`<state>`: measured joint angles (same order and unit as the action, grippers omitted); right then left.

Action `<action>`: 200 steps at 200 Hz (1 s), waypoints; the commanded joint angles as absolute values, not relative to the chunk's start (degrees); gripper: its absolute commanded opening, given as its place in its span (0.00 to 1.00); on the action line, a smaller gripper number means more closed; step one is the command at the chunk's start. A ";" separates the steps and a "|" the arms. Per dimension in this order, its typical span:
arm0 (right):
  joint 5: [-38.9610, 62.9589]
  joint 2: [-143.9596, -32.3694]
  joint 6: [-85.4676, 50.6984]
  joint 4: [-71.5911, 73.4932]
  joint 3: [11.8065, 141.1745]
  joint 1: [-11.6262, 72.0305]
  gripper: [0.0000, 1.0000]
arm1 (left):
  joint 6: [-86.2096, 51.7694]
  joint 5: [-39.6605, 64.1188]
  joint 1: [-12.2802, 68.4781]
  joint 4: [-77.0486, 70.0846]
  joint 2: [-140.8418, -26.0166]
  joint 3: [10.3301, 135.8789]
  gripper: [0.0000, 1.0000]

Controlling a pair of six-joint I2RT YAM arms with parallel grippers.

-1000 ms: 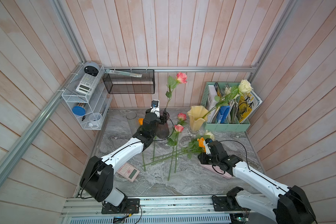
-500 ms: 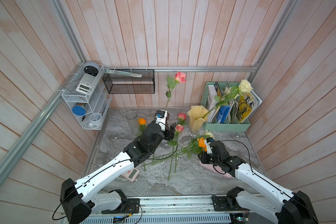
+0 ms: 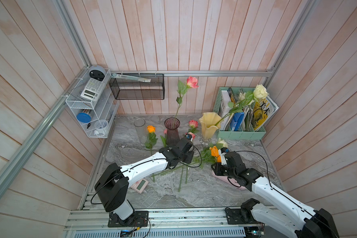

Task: Arrange the flowers in different vases according to their colors
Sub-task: Pick up the flower at the center of the board.

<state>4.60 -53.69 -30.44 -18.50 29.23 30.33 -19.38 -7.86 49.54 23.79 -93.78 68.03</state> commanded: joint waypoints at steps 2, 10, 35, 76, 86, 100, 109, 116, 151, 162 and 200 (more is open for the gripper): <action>4.08 -52.80 -31.03 -20.06 28.14 30.21 0.28 | -21.32 -6.77 49.70 25.62 -96.64 70.00 0.56; 4.13 -52.97 -31.03 -20.00 28.12 30.23 0.28 | -21.56 -6.52 49.66 25.58 -97.91 70.30 0.55; 4.40 -53.52 -31.20 -19.97 28.16 30.23 0.28 | -22.54 -7.25 49.59 24.58 -100.14 70.42 0.53; 5.37 -53.37 -31.30 -19.53 27.85 30.19 0.29 | -22.80 -5.72 49.39 21.47 -98.42 67.13 0.56; 4.98 -53.33 -31.12 -19.70 27.76 30.23 0.29 | -21.14 -5.24 49.37 21.68 -97.64 66.44 0.58; 4.66 -52.91 -30.95 -19.85 27.65 30.23 0.29 | -18.16 -3.42 49.39 21.62 -96.42 65.12 0.60; 4.57 -52.65 -30.70 -19.61 27.49 30.23 0.29 | -15.75 -2.16 49.38 21.75 -95.71 64.25 0.60; 4.49 -52.48 -30.52 -19.61 27.53 30.23 0.29 | -14.16 -1.94 49.38 22.43 -95.33 63.78 0.60; 3.95 -52.92 -30.07 -19.98 27.86 30.23 0.29 | -8.81 -0.38 49.69 23.47 -94.22 60.84 0.60; 3.78 -53.17 -30.06 -19.99 27.93 30.19 0.29 | -7.61 -1.02 49.78 23.32 -94.50 60.37 0.60; 3.60 -53.33 -29.93 -19.88 28.14 30.15 0.29 | -4.63 -4.36 49.76 22.58 -95.53 59.24 0.57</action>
<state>4.56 -53.15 -30.37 -19.14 27.99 30.33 -8.43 -2.17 49.56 23.16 -95.35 60.18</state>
